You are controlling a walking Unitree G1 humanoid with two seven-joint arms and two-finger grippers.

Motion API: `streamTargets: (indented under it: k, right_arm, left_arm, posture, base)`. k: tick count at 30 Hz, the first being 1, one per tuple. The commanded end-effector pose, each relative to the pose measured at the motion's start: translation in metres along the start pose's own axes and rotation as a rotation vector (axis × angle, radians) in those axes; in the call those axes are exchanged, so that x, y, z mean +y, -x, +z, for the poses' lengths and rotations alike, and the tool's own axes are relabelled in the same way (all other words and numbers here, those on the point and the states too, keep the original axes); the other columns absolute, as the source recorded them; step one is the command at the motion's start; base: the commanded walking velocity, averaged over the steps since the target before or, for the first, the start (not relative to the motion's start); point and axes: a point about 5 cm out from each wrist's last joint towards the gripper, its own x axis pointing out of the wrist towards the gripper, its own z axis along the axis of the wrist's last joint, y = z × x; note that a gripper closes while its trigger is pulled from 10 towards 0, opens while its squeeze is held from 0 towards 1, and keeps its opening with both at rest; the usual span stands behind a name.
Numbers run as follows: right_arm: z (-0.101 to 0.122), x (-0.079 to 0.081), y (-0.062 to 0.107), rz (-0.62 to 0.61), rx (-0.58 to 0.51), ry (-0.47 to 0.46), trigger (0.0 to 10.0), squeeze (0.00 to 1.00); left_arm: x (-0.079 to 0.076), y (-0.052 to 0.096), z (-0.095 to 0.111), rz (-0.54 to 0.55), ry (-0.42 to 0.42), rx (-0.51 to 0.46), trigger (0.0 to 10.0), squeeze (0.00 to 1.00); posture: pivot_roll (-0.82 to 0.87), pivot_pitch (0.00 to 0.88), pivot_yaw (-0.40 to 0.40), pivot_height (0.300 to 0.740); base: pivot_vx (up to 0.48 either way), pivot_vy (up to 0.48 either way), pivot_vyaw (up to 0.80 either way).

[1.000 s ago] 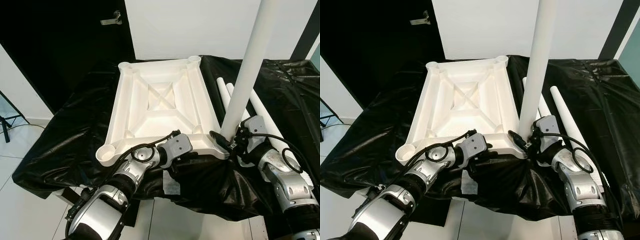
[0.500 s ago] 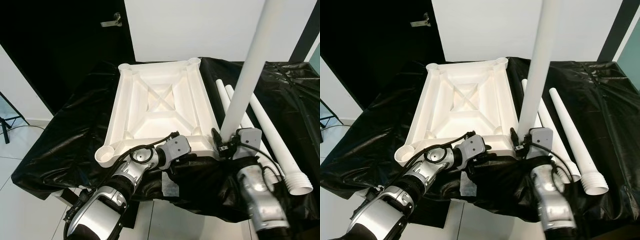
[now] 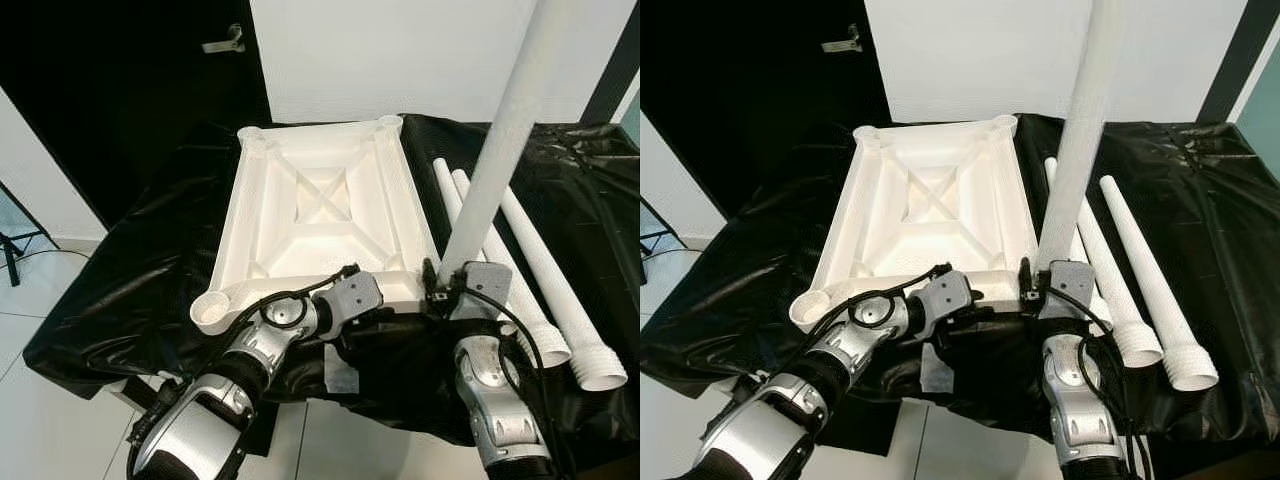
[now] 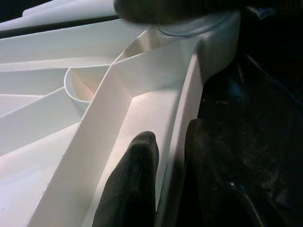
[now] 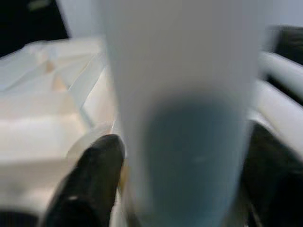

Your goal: Building children table

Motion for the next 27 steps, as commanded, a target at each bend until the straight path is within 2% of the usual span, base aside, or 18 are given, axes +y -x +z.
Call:
streamTargets:
  k: [1, 2, 3, 4, 5, 8, 9, 10, 12, 13, 15, 16, 20, 24, 27]
  right_arm:
    - [-0.002, 0.004, -0.003, 0.086, 0.022, 0.01, 10.0, 1.0]
    - [-0.001, 0.002, -0.005, 0.115, 0.021, 0.028, 10.0, 1.0]
    - [-0.001, 0.001, -0.006, 0.129, 0.021, 0.037, 10.0, 0.0]
    - [0.001, 0.0, -0.007, 0.18, 0.01, 0.077, 10.0, 0.0]
    - [0.001, 0.0, -0.007, 0.18, 0.01, 0.077, 10.0, 0.0]
    - [0.006, 0.002, -0.007, 0.378, 0.0, 0.171, 10.0, 0.0]
    - [0.006, 0.002, -0.007, 0.378, 0.0, 0.171, 10.0, 0.0]
    - [0.003, 0.001, -0.007, 0.445, 0.024, 0.197, 10.0, 0.0]
    - [0.001, 0.001, -0.007, 0.481, 0.041, 0.209, 10.0, 0.0]
    - [-0.002, -0.001, -0.007, 0.519, 0.054, 0.226, 8.5, 0.0]
    - [-0.003, -0.002, -0.007, 0.543, 0.061, 0.236, 8.5, 0.0]
    - [-0.004, -0.004, -0.007, 0.562, 0.064, 0.23, 0.0, 0.0]
    - [-0.003, -0.013, -0.011, 0.594, 0.088, 0.157, 0.0, 0.0]
    - [-0.004, -0.015, -0.012, 0.585, 0.099, 0.145, 0.0, 0.0]
    - [-0.006, -0.014, -0.012, 0.574, 0.103, 0.097, 0.0, 0.0]
  left_arm:
    - [-0.035, 0.004, -0.041, -0.194, 0.101, 0.171, 10.0, 0.0]
    - [-0.035, 0.004, -0.041, -0.194, 0.101, 0.172, 10.0, 0.0]
    - [-0.035, 0.004, -0.041, -0.193, 0.101, 0.173, 10.0, 0.0]
    - [-0.035, 0.004, -0.042, -0.195, 0.101, 0.174, 10.0, 0.0]
    - [-0.035, 0.004, -0.042, -0.195, 0.101, 0.174, 10.0, 0.0]
    - [-0.035, 0.003, -0.041, -0.195, 0.1, 0.174, 10.0, 0.0]
    - [-0.035, 0.003, -0.041, -0.195, 0.1, 0.174, 10.0, 0.0]
    - [-0.035, 0.002, -0.04, -0.191, 0.101, 0.172, 10.0, 0.0]
    - [-0.034, 0.002, -0.04, -0.19, 0.101, 0.171, 10.0, 0.0]
    - [-0.034, 0.002, -0.039, -0.19, 0.1, 0.171, 10.0, 0.0]
    - [-0.034, 0.002, -0.039, -0.19, 0.099, 0.171, 10.0, 0.0]
    - [-0.034, 0.001, -0.039, -0.191, 0.099, 0.171, 10.0, 0.0]
    - [-0.033, 0.003, -0.04, -0.184, 0.101, 0.172, 10.0, 0.0]
    - [-0.033, 0.004, -0.041, -0.183, 0.102, 0.174, 10.0, 0.0]
    - [-0.033, 0.004, -0.041, -0.183, 0.103, 0.175, 10.0, 0.0]
  posture:
    - [-0.05, 0.0, 0.043, 0.74]
    - [-0.05, 0.0, 0.043, 0.74]
    - [-0.05, 0.0, 0.043, 0.74]
    - [-0.05, 0.0, 0.045, 0.74]
    - [-0.05, 0.0, 0.045, 0.74]
    - [-0.06, 0.0, 0.041, 0.74]
    - [-0.06, 0.0, 0.041, 0.74]
    - [-0.06, 0.0, 0.04, 0.74]
    - [-0.06, 0.0, 0.04, 0.74]
    - [-0.06, 0.0, 0.041, 0.74]
    - [-0.06, 0.0, 0.041, 0.74]
    - [-0.06, 0.0, 0.04, 0.74]
    - [-0.05, 0.0, 0.037, 0.74]
    - [-0.05, 0.0, 0.038, 0.74]
    - [-0.04, 0.0, 0.038, 0.74]
  base:
    - [0.0, 0.0, 0.0]
    - [0.0, 0.0, 0.0]
    - [0.0, 0.0, 0.0]
    - [0.0, 0.0, 0.0]
    - [0.0, 0.0, 0.0]
    - [0.0, 0.0, 0.0]
    - [0.0, 0.0, 0.0]
    - [0.0, 0.0, 0.0]
    - [0.0, 0.0, 0.0]
    - [0.0, 0.0, 0.0]
    - [0.0, 0.0, 0.0]
    - [0.0, 0.0, 0.0]
    - [0.0, 0.0, 0.0]
    - [0.0, 0.0, 0.0]
    - [0.0, 0.0, 0.0]
